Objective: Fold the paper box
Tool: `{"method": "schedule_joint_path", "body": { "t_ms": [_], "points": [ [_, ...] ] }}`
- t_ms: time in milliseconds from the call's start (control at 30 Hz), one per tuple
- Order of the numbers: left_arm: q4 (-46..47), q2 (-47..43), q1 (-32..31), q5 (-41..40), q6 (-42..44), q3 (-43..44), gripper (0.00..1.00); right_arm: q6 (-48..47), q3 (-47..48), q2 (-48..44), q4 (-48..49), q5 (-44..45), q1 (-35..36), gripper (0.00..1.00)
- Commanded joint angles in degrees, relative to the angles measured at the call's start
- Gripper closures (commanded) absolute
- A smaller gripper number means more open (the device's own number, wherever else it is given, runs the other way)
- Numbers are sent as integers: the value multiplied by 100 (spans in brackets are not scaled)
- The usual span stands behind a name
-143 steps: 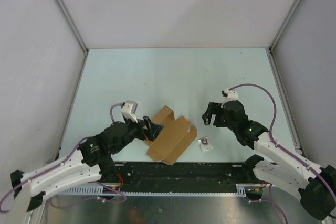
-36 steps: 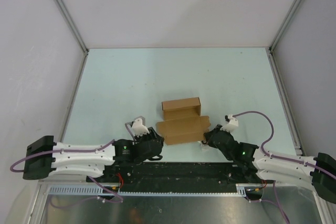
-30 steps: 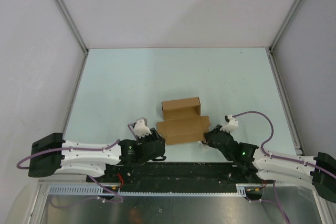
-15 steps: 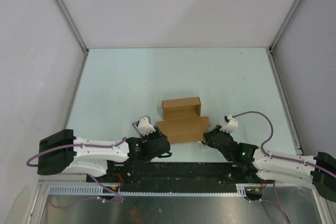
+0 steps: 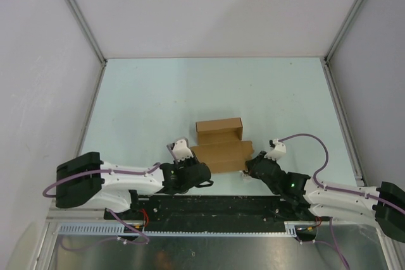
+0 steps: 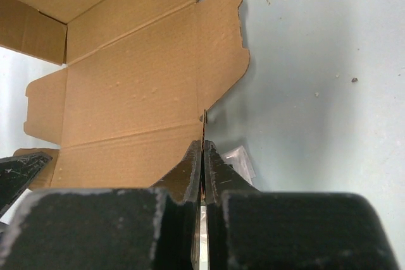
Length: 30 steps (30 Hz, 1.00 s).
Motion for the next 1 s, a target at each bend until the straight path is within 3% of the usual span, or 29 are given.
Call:
{"method": "schedule_joint_path", "body": {
  "t_ms": [0,267,500,967],
  "points": [
    [62,201,34,-29,276,292,75,-250,144,194,295,154,34,100],
    [-26,438,43,33,637,467,75,-706,390,599,278,22,69,100],
    [-254,755,43,16,1049,749,81,-1268,548,635,120,13,87,100],
    [-659,1142,34,-81,1726,1232,83,-2447,1111,1214,111,145,298,88]
  ]
}}
